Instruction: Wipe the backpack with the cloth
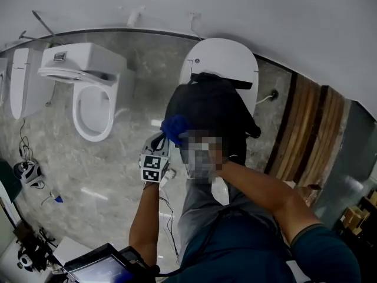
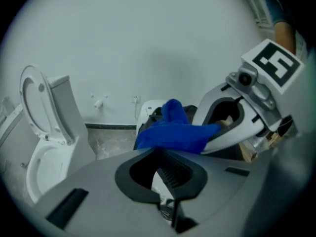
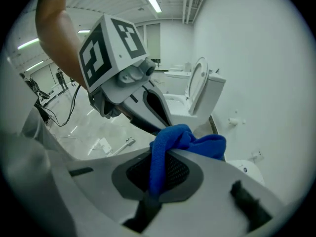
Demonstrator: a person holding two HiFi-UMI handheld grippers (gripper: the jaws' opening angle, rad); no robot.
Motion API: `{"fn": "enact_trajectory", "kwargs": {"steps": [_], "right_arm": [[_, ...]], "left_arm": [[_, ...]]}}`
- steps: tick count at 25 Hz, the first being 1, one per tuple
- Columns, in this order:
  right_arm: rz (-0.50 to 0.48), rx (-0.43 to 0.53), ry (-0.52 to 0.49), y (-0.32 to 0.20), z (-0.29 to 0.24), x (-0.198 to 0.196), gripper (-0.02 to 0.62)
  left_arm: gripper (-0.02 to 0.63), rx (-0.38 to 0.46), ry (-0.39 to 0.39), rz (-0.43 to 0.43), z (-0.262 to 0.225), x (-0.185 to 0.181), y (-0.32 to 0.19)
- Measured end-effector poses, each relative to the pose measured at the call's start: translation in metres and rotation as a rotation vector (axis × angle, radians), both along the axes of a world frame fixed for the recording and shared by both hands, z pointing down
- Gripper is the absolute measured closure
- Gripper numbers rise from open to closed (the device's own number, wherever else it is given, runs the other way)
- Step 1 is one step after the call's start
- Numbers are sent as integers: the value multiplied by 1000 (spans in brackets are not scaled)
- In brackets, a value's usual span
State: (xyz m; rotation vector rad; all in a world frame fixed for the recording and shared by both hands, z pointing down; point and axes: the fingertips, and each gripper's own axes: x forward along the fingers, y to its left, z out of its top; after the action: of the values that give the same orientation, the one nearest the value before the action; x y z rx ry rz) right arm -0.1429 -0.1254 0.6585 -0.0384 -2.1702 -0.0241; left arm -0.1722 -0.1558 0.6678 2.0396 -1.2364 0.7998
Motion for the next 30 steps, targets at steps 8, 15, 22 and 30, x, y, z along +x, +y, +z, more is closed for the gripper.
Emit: {"fn": "enact_trajectory", "kwargs": {"steps": [8, 15, 22, 30], "right_arm": [[57, -52, 80, 26, 12, 87, 584], [218, -43, 178, 16, 15, 195, 584], [307, -103, 298, 48, 33, 269, 584], [176, -225, 179, 110, 39, 169, 583]], "left_arm": [[588, -100, 91, 61, 12, 72, 89], [588, -73, 176, 223, -13, 158, 108], [588, -99, 218, 356, -2, 225, 123], [588, -180, 121, 247, 28, 148, 163]]}}
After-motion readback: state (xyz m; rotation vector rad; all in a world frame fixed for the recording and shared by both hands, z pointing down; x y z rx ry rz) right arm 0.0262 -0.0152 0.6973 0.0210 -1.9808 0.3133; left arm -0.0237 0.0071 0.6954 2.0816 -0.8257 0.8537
